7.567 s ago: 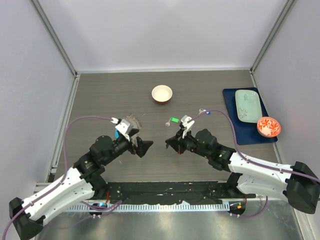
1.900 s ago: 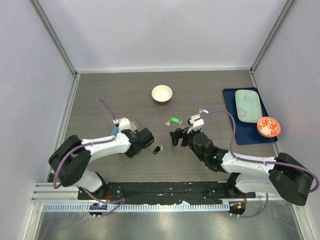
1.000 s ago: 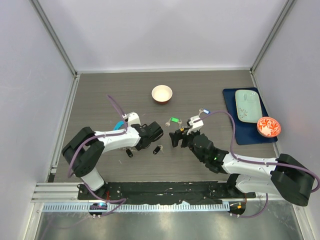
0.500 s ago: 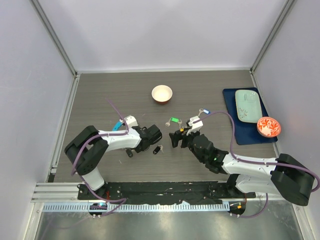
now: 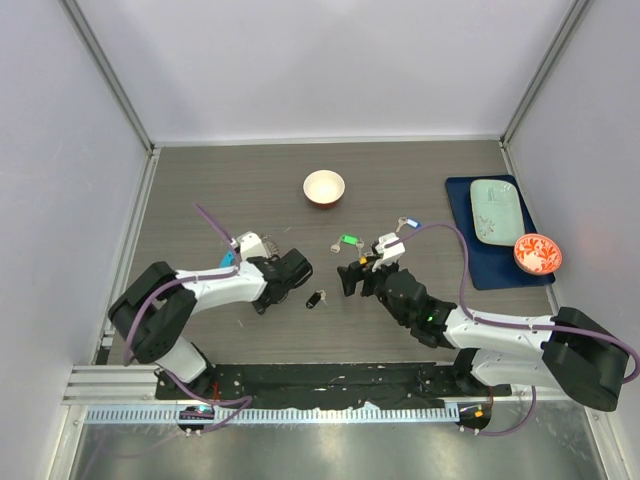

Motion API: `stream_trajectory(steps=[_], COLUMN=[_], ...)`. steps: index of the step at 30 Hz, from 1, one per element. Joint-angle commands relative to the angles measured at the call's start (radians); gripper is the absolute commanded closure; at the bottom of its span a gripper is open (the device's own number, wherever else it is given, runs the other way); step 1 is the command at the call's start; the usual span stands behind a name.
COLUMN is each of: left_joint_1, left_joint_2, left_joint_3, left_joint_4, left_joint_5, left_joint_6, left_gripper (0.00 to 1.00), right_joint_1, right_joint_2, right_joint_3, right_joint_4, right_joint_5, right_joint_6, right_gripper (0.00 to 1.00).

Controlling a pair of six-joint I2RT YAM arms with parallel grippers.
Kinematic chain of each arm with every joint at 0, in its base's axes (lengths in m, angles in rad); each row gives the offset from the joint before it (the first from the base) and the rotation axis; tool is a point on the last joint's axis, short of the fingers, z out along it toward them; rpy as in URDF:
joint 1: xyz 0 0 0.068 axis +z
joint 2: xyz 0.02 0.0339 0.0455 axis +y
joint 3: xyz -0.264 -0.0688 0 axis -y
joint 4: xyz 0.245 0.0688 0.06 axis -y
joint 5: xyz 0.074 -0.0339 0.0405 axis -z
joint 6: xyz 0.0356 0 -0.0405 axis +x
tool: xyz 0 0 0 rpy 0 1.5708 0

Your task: Put the keys on the keyring

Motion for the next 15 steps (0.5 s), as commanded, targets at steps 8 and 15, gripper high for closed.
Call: stream_trajectory(steps=[8, 15], left_joint_1=[0.044, 0.047], left_joint_2=[-0.185, -0.241], left_joint_3=[-0.014, -0.002], left_joint_4=[0.185, 0.041], left_joint_5=[0.094, 0.027], left_joint_6=[0.171, 0.156], left_gripper=[0.68, 0.64], right_joint_1=[0.009, 0.011], right_joint_2=[-0.029, -0.025], right_joint_3=[-0.002, 0.001], right_joint_4=[0.065, 0.088], right_joint_5=[0.025, -0.074], right_joint_6=[-0.017, -0.046], right_gripper=[0.16, 0.19])
